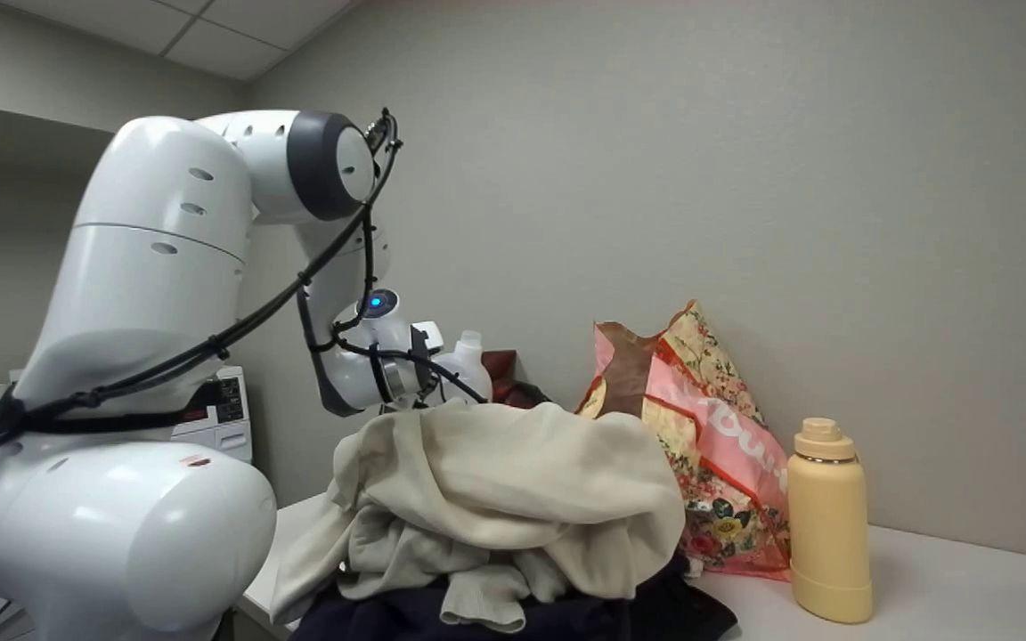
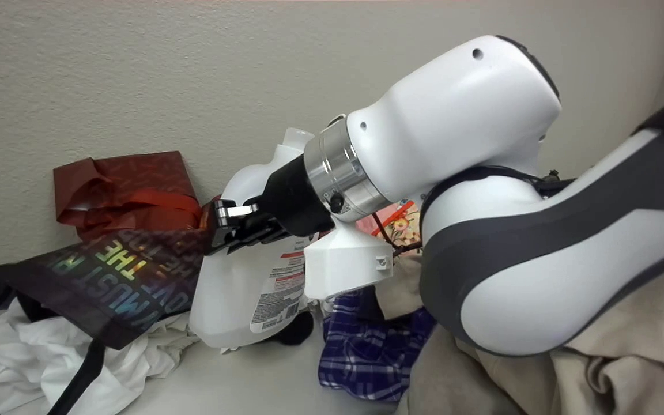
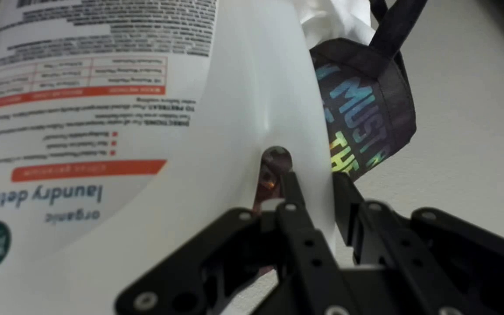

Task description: Move the white bottle of detergent to the left

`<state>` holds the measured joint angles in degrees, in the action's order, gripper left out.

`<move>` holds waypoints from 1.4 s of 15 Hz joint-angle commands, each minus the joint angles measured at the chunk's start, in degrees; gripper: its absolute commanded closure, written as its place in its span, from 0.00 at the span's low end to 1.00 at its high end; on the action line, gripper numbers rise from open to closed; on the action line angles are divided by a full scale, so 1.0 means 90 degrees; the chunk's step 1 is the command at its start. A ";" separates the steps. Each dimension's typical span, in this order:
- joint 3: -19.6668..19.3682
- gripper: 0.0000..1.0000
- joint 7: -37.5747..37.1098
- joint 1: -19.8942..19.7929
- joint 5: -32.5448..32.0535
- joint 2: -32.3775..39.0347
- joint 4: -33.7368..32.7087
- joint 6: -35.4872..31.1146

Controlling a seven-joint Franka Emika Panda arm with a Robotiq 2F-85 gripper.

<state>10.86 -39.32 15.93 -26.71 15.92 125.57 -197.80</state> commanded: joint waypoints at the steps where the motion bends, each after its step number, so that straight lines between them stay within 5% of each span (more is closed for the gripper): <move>1: 0.0332 0.94 0.0444 -0.0348 0.0340 0.0127 -0.0345 -0.0025; 7: 0.0625 0.94 0.0795 -0.0713 0.0562 0.0315 -0.0418 -0.0024; 8: 0.0655 0.52 0.0817 -0.0751 0.0591 0.0327 -0.0403 -0.0024; 9: 0.0703 0.51 0.0874 -0.0806 0.0620 0.0343 -0.0399 -0.0021; 16: 0.1101 0.01 0.1272 -0.1207 0.0686 0.0305 -0.0586 -0.0010; 21: 0.1208 0.00 0.1340 -0.1365 0.0906 0.0234 -0.0555 -0.0011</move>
<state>20.37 -29.33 5.25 -20.74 18.90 120.41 -197.89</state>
